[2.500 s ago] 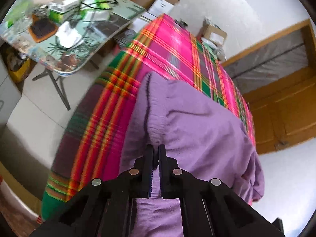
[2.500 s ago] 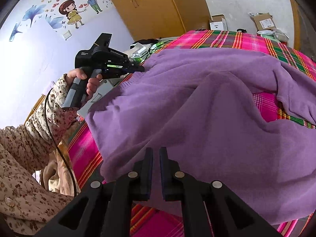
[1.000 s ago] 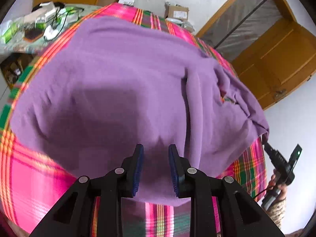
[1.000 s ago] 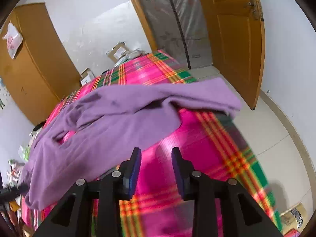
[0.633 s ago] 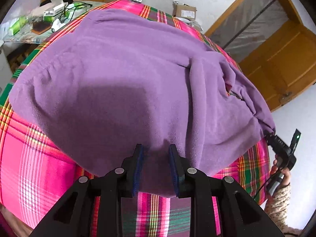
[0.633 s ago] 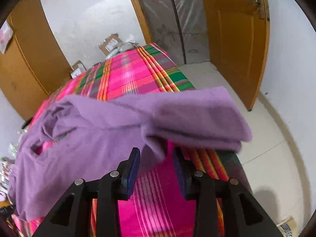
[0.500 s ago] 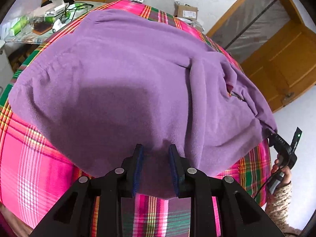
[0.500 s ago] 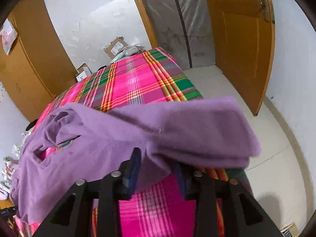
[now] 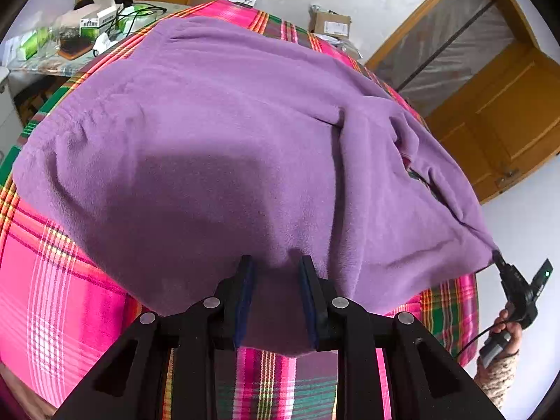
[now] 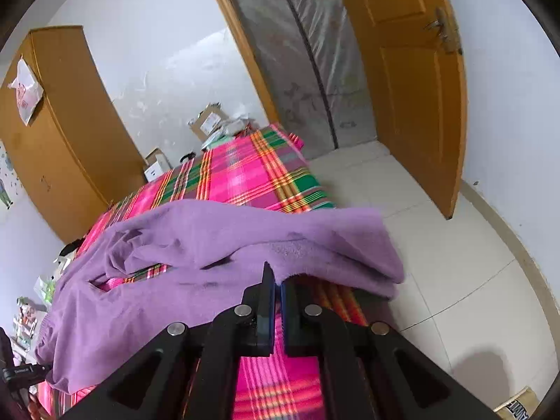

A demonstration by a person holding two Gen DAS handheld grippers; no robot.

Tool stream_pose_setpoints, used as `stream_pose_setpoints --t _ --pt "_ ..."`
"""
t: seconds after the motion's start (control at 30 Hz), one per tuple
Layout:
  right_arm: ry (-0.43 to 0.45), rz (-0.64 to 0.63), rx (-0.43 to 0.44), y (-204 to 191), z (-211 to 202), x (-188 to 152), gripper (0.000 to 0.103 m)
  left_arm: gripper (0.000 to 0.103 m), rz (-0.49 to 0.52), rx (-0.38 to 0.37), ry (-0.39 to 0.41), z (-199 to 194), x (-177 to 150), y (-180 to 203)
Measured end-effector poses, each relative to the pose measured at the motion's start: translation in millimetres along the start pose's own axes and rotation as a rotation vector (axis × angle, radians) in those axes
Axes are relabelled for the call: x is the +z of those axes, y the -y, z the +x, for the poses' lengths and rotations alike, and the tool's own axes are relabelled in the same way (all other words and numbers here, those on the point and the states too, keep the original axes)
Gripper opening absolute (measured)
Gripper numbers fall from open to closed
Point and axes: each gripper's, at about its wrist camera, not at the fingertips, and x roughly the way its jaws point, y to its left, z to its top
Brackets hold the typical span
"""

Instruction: Fold clothes

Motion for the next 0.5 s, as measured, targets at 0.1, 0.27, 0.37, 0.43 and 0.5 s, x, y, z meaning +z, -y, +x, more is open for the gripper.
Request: stream_pose_setpoints --t 0.1,0.27,0.37,0.43,0.5 --pt "0.027 0.016 -0.016 8.0 -12.0 2.2 0.002 0.027 -0.017 -0.002 0.0 -1.7 2.2 -5.3" --pt "0.04 0.048 -0.045 23.9 -30.0 -5.0 0.002 0.027 -0.043 -0.003 0.011 -5.5 1.5 -15.1" --pt "0.034 0.057 -0.072 33.9 -34.2 -13.1 0.002 0.027 -0.051 -0.001 0.016 -6.8 1.8 -15.7" --pt "0.03 0.074 -0.079 41.1 -35.6 -17.7 0.002 0.027 -0.053 0.003 0.018 -6.9 1.9 -15.0" --pt "0.031 0.085 -0.1 46.3 -36.7 -22.2 0.002 0.027 -0.06 0.002 0.02 -8.2 2.8 -17.3"
